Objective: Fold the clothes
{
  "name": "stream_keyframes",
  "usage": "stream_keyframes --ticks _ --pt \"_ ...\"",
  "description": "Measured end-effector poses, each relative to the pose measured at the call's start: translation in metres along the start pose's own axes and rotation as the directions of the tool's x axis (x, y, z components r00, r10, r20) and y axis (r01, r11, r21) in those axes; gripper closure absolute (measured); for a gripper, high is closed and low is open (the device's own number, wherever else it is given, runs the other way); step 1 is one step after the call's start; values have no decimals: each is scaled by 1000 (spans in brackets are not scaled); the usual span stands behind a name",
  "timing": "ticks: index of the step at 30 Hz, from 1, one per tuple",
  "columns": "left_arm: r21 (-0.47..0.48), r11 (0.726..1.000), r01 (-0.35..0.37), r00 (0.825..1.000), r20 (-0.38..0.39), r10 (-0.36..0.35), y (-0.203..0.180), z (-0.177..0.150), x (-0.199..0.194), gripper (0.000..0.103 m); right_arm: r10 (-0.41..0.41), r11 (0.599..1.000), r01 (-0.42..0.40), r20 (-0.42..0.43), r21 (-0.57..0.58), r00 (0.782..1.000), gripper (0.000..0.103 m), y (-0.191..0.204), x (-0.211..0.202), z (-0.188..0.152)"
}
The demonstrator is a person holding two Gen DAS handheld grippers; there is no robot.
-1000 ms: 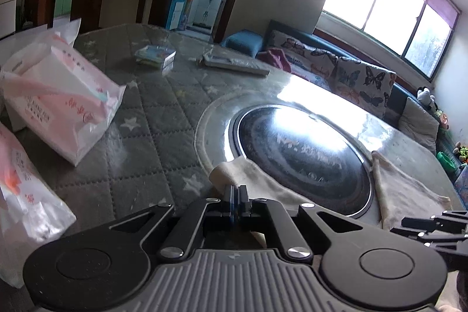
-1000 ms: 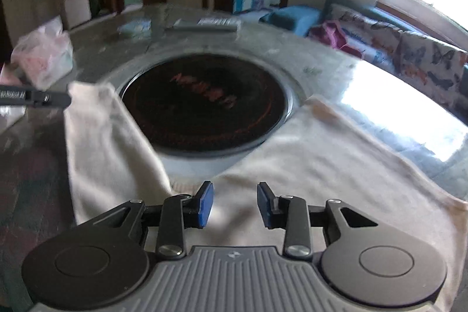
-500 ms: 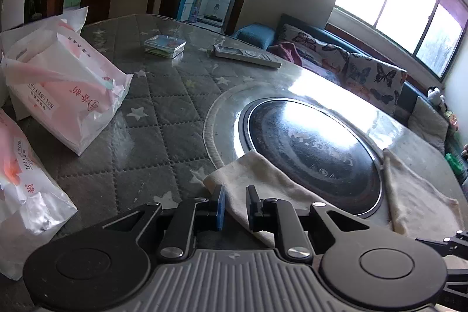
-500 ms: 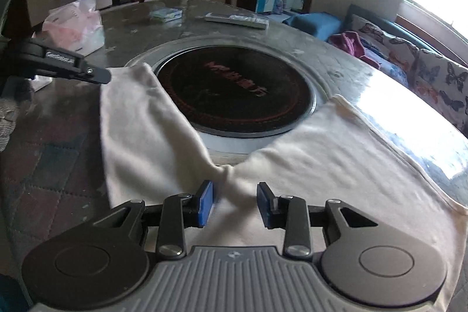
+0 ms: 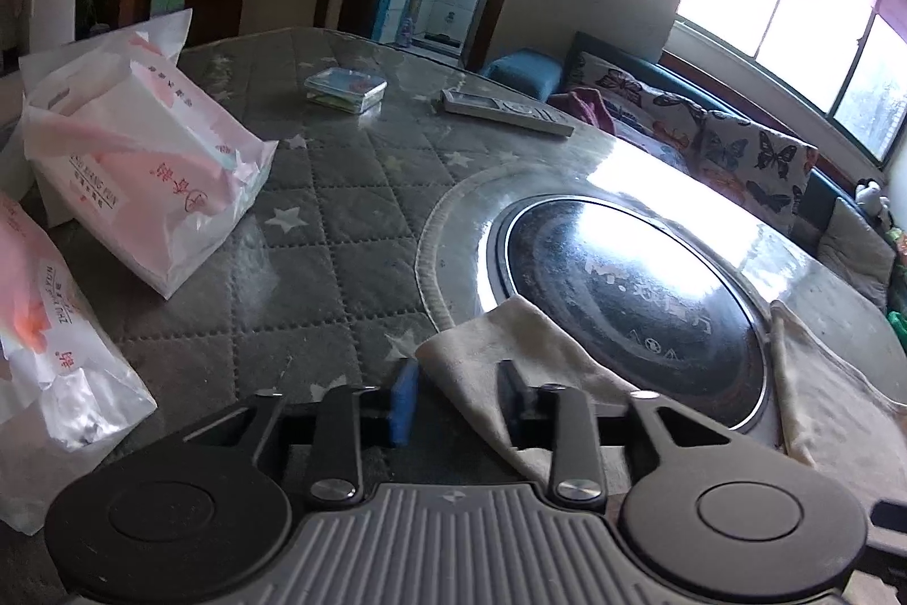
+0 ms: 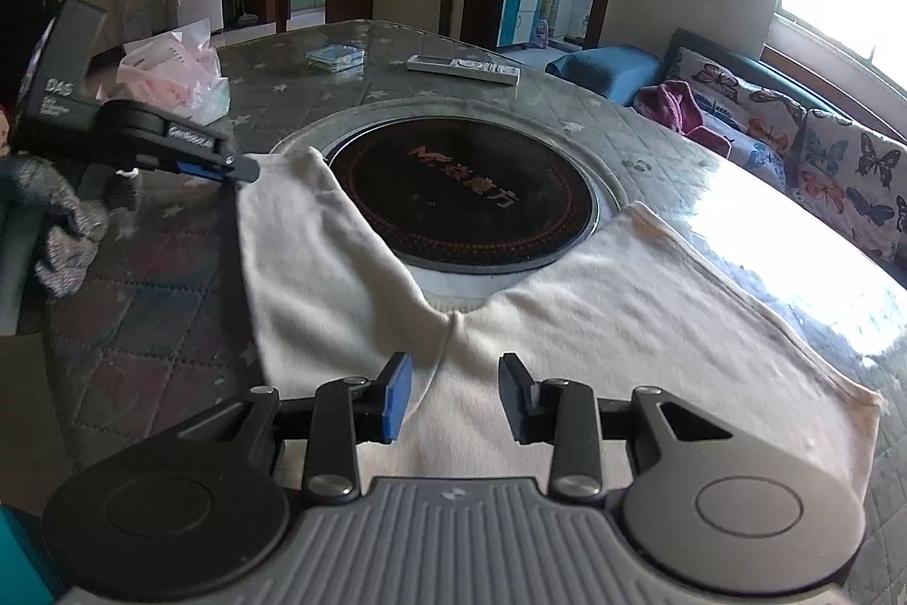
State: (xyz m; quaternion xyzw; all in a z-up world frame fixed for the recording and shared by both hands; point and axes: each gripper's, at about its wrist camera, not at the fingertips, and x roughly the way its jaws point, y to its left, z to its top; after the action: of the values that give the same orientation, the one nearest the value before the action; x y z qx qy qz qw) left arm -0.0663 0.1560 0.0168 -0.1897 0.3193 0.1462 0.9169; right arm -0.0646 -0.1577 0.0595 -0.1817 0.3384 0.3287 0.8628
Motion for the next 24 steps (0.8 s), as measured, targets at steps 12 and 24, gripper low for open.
stream_keyframes --ticks 12,24 --pt "10 997 82 995 51 -83 -15 18 -16 98 -33 997 33 6 75 999 69 -18 -29 -25" --pt "200 884 423 894 67 -443 -134 25 -90 98 -140 949 126 27 288 990 69 -72 -68 -70"
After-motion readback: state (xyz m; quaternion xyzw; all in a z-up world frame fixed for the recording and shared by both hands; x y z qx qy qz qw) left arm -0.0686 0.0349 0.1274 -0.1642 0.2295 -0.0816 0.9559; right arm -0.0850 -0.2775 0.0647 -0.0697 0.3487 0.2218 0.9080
